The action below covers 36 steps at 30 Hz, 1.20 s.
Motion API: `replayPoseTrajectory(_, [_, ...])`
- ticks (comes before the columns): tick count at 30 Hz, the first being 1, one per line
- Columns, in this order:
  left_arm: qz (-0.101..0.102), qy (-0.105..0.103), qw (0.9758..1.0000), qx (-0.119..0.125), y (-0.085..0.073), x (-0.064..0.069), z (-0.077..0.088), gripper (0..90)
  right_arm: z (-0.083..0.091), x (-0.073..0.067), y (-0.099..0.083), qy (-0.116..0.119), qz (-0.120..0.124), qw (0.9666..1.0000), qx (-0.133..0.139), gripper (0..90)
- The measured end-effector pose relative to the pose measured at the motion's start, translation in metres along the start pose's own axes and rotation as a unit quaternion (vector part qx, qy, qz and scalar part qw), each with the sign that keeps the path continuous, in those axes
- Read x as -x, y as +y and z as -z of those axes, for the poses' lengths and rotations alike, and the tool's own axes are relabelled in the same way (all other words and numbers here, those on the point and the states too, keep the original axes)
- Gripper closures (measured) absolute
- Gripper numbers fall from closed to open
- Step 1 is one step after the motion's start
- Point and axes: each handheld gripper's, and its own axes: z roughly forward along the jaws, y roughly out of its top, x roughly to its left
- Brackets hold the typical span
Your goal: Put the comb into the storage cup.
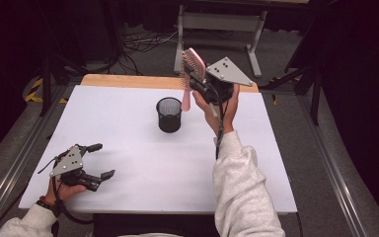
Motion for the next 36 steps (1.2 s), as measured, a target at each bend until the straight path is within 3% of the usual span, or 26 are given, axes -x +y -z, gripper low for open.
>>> replayPoseTrajectory(9, [0.002,-0.002,1.0000,0.000,-0.001,-0.002,0.001,4.5,-0.031,-0.012,-0.008,0.002,0.011,0.9998,-0.016,63.9])
replayPoseTrajectory(18, [0.003,-0.003,1.0000,0.002,-0.001,-0.002,0.000,4.4,-0.055,-0.011,-0.024,0.001,0.002,0.9996,-0.027,63.9])
replayPoseTrajectory(36, [0.002,-0.005,1.0000,0.001,-0.001,-0.002,0.000,4.5,-0.076,-0.010,-0.052,-0.013,-0.010,0.9982,-0.057,63.9])
